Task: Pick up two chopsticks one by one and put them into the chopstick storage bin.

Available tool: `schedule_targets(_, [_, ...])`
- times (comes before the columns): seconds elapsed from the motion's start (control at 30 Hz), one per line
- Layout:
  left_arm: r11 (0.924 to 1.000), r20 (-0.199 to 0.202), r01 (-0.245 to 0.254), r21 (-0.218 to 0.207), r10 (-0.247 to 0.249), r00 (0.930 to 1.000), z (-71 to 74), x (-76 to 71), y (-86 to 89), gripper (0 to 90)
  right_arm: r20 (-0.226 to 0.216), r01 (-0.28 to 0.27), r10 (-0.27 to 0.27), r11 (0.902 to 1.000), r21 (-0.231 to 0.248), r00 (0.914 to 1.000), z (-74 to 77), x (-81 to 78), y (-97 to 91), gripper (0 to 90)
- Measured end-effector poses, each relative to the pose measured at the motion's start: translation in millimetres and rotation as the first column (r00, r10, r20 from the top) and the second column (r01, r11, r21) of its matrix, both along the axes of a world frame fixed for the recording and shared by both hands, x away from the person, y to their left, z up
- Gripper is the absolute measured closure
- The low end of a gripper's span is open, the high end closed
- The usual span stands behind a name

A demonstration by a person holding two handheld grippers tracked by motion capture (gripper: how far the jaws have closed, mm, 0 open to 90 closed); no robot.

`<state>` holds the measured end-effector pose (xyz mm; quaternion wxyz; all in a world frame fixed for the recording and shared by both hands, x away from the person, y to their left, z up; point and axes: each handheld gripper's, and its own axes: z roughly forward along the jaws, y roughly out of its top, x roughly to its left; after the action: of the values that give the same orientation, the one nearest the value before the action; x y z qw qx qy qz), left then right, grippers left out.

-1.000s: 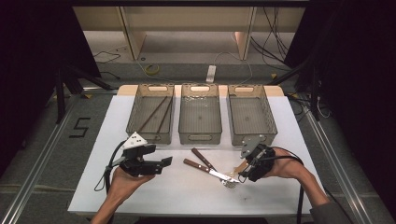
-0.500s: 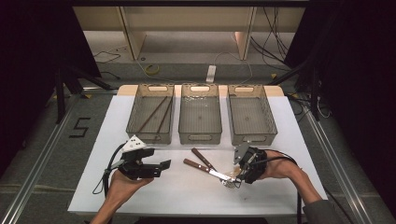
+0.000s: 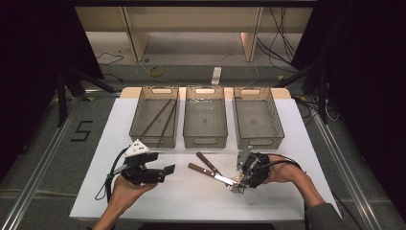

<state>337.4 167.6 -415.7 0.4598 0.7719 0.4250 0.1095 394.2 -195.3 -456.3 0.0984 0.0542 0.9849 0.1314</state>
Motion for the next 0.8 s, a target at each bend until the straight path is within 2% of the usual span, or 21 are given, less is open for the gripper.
schedule_targets(0.13, [1.0, -0.002, 0.003, 0.002, -0.003, 1.0, -0.8, -0.1, -1.3, 18.2, -0.02, 0.003, -0.004, 0.9999, -0.011, 0.9998, -1.6, 2.5, 0.0, 42.3])
schedule_targets(0.33, [0.9999, -0.006, 0.013, 0.009, -0.013, 0.9999, -2.1, -0.8, -4.1, 18.2, -0.046, 0.015, -0.015, 0.9998, 0.01, 0.9988, -2.3, 5.5, -1.0, 46.5])
schedule_targets(0.47, [0.9997, -0.008, 0.021, 0.016, -0.021, 0.9998, -3.0, -1.8, -6.7, 18.2, -0.061, 0.014, -0.014, 0.9999, 0.006, 0.998, -2.2, 8.2, -1.1, 49.6])
schedule_targets(0.73, [0.9997, -0.007, 0.022, 0.014, -0.022, 0.9997, -3.1, -2.1, -7.0, 18.2, -0.076, 0.008, -0.008, 1.0, 0.002, 0.9971, -1.8, 6.5, -0.2, 61.2])
schedule_targets(0.8, [0.9996, -0.008, 0.023, 0.016, -0.023, 0.9997, -3.2, -2.1, -7.1, 18.2, -0.096, 0.008, -0.008, 1.0, -0.003, 0.9954, -1.2, 5.0, 0.0, 67.9])
